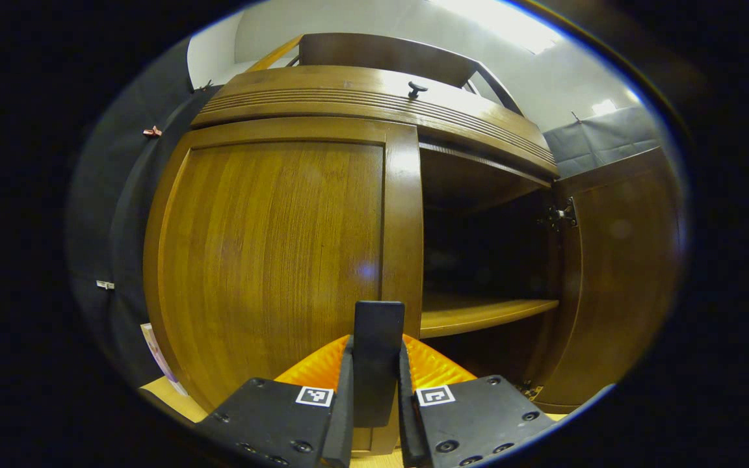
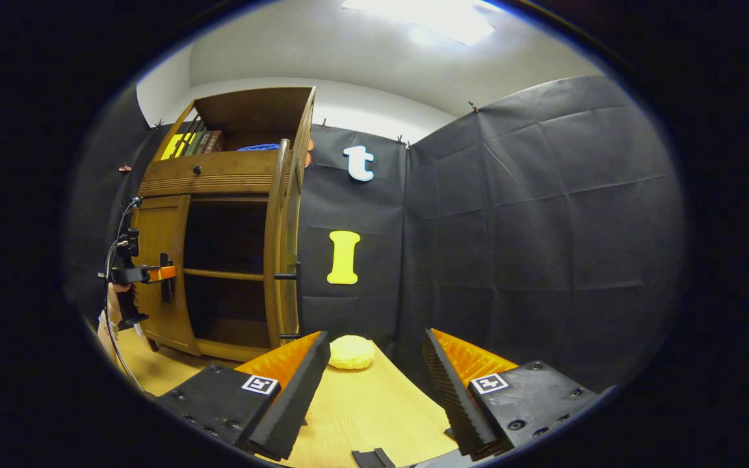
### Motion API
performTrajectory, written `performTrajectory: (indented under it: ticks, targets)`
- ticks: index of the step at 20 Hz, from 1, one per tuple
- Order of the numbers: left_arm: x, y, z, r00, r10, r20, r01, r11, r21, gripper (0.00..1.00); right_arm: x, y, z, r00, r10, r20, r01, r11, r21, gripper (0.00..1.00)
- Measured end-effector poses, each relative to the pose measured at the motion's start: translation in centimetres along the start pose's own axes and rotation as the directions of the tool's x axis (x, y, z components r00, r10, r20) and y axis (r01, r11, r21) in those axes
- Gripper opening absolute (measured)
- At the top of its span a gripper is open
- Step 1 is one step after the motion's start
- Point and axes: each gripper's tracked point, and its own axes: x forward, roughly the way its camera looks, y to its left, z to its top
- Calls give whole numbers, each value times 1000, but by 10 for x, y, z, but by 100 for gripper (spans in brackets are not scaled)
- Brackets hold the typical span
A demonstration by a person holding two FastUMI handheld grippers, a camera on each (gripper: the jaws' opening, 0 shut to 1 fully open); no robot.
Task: Open the right door of the double-door shoe cabinet with the right hand, and open the left door with the left hand.
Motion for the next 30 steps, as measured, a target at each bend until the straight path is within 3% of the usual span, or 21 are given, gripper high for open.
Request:
performTrajectory:
  ticks: [8, 16, 26, 30]
  targets:
    - [-33, -4, 17, 998, -63, -15, 63, 998, -12, 32, -10, 31, 14, 999, 50, 18, -50, 999, -10, 92]
    - [-102, 12, 15, 993, -115, -25, 114, 993, -38, 32, -20, 76, 27, 989, 144, 32, -145, 988, 44, 92]
    - [-161, 43, 21, 992, -124, -15, 123, 992, -40, 31, -23, 138, 37, 969, 240, 55, -243, 968, 63, 92]
    - [-174, 55, 21, 991, -131, -20, 130, 990, -49, 31, -22, 155, 34, 965, 255, 56, -256, 966, 21, 92]
